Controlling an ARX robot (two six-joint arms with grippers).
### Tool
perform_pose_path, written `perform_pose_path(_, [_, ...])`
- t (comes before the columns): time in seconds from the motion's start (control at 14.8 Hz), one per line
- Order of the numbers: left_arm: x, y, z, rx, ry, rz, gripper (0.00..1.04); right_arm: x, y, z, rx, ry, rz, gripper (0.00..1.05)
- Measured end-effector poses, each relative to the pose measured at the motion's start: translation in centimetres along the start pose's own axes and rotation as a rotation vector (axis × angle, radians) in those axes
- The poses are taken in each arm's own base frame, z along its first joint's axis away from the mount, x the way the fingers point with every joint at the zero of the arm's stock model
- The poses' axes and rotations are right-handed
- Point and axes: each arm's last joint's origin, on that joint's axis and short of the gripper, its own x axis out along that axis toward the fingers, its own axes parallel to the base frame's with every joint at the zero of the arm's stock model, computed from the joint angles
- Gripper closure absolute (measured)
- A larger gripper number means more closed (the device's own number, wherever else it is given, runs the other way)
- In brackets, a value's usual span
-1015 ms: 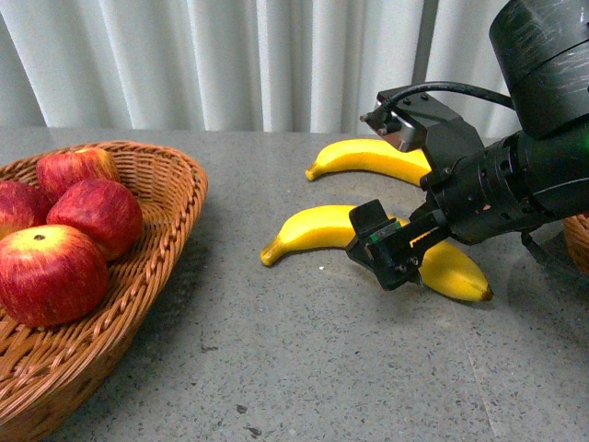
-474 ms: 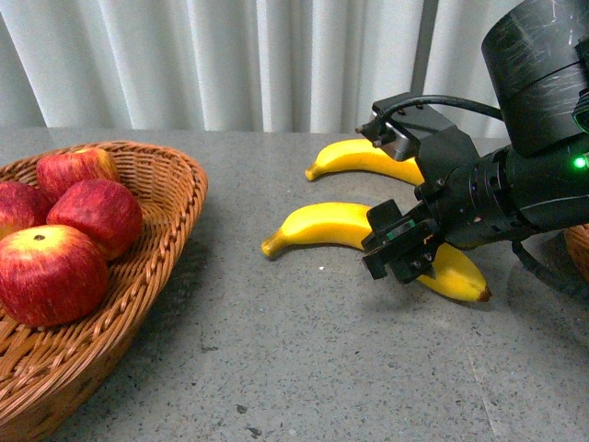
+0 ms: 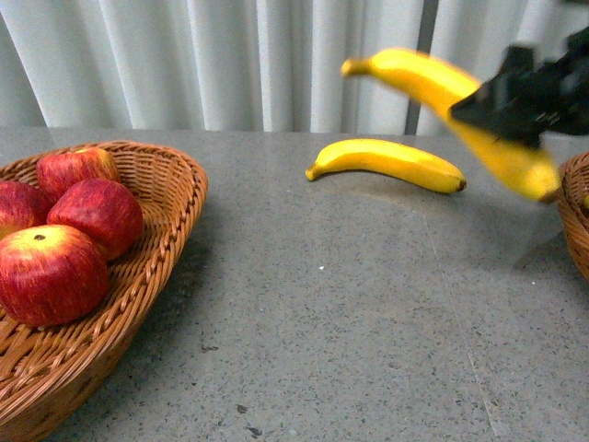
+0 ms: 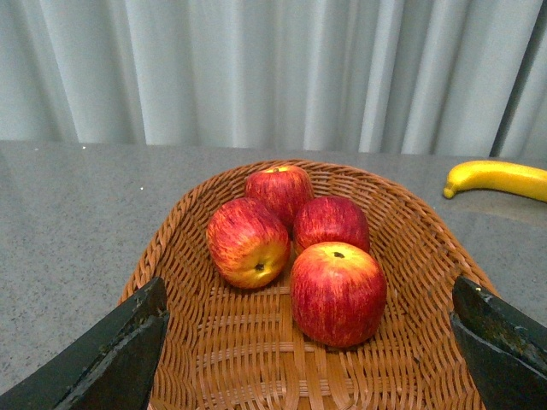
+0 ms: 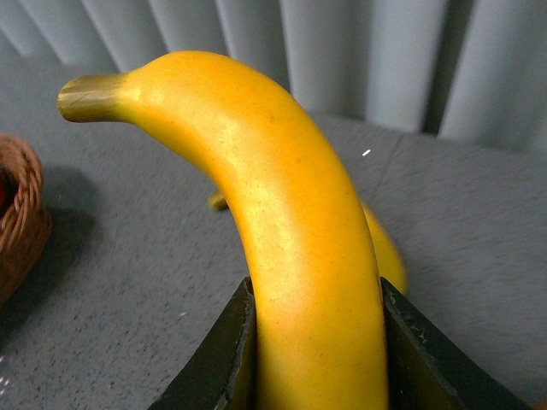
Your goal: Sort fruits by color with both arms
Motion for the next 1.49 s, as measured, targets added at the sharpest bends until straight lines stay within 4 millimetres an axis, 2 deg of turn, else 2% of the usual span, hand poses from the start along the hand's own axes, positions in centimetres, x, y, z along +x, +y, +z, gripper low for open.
perform_pose_path(0.07, [0.0,0.0,0.0,0.000,0.000,0.000,0.07,-2.7,-1.4,1.2,0.004,-0.066,-0.038,0.72])
perform_pose_path(0.14, [0.0,0.0,0.0,0.000,0.000,0.000,0.07,-6.2,-3.2,1.6,0.014,-0.111,-0.100,0.72])
perform_pose_path(0.2, [0.0,0.0,0.0,0.000,0.000,0.000,0.07,-8.6,-4.7,1.0,0.012,-0.118,-0.160,0.72])
perform_pose_path(0.34, [0.0,0.0,0.0,0.000,0.000,0.000,0.07,-12.9,-7.8,-1.3,0.005,-0.085,-0.304,0.72])
perform_pose_path(0.47, [0.0,0.0,0.0,0.000,0.000,0.000,0.07,-16.1,-9.4,-4.3,-0.004,-0.015,-0.380,0.72])
perform_pose_path(0.54, [0.0,0.0,0.0,0.000,0.000,0.000,0.07,-17.1,-9.7,-5.4,-0.006,0.014,-0.399,0.72])
perform_pose_path(0.61, [0.0,0.0,0.0,0.000,0.000,0.000,0.07,-17.7,-9.6,-5.8,-0.009,0.025,-0.395,0.59])
perform_pose_path(0.74, [0.0,0.0,0.0,0.000,0.000,0.000,0.07,-17.6,-8.5,-4.8,-0.054,-0.006,-0.359,0.37])
perform_pose_path(0.88, [0.0,0.0,0.0,0.000,0.000,0.000,0.07,-16.1,-6.0,-2.2,-0.117,-0.070,-0.274,0.11])
perform_pose_path(0.95, [0.0,0.0,0.0,0.000,0.000,0.000,0.07,-14.6,-4.7,-0.2,-0.147,-0.118,-0.229,0.05])
perform_pose_path(1.02, [0.0,0.0,0.0,0.000,0.000,0.000,0.07,-12.5,-3.4,1.6,-0.168,-0.151,-0.187,0.07])
perform_pose_path(1.15, [0.0,0.0,0.0,0.000,0.000,0.000,0.07,-6.5,0.0,3.5,-0.166,-0.148,-0.043,0.06])
perform_pose_path(1.29, [0.0,0.0,0.0,0.000,0.000,0.000,0.07,0.0,2.6,4.0,-0.140,-0.083,0.040,0.06])
perform_pose_path(1.42, [0.0,0.0,0.0,0.000,0.000,0.000,0.07,5.2,3.7,4.2,-0.124,-0.017,0.065,0.06])
perform_pose_path(1.49, [0.0,0.0,0.0,0.000,0.000,0.000,0.07,7.2,3.8,4.2,-0.119,0.010,0.068,0.06])
